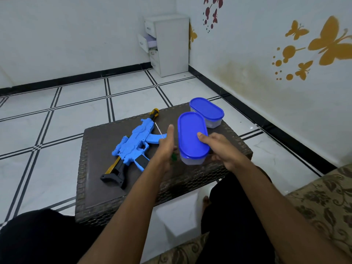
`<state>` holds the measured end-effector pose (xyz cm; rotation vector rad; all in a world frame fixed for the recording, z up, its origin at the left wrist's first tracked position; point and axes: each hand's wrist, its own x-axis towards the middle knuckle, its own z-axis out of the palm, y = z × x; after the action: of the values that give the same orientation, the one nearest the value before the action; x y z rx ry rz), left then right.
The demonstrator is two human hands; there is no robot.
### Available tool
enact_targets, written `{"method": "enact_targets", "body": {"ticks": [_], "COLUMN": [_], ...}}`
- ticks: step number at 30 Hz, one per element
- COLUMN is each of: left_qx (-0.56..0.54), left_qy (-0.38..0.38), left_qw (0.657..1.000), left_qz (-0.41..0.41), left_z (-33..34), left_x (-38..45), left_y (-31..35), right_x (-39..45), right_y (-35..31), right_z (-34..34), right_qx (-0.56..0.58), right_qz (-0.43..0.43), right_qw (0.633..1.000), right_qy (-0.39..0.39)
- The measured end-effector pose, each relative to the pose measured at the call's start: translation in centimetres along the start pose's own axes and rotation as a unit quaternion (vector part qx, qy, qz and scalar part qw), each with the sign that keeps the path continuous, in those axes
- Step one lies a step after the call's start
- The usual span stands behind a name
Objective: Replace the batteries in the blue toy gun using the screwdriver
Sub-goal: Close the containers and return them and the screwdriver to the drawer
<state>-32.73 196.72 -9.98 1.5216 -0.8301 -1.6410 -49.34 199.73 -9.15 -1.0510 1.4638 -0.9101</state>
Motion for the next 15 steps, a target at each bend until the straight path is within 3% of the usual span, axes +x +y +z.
{"method": "enact_targets", "body": {"ticks": [2,6,8,11,15], "left_qx": [0.015,0.047,0.04,0.03,0.063], "left_qy": [-0.027,0.003,-0.008,-0.008,-0.002], "left_qw": [0.999,0.998,0.998,0.998,0.997], "left_qz": [0.008,0.051,0.05,0.053,0.039], "left_z": [-0.5,-1.9,-3.3,-5.3,-7.2], "left_x": [-0.5,-0.5,0.4,2.8,7.1], "left_y": [0.4,1.9,2.7,4.3,7.3], "right_x": [-0.2,0.8,2.9,9.0,16.7], "right_y": [-0.8,-2.9,-4.1,-5.7,-7.1], "right_z": [0.9,1.6,0.8,-1.3,-4.4], "right_qx": [-0.004,-0.042,-0.071,-0.262,-0.448], "right_qz": [-0.021,-0.031,-0.05,-0.087,0.04], "right_qw": [1.0,0.999,0.993,0.939,0.875], "right_qy": [-0.004,0.004,0.076,0.207,0.179]}}
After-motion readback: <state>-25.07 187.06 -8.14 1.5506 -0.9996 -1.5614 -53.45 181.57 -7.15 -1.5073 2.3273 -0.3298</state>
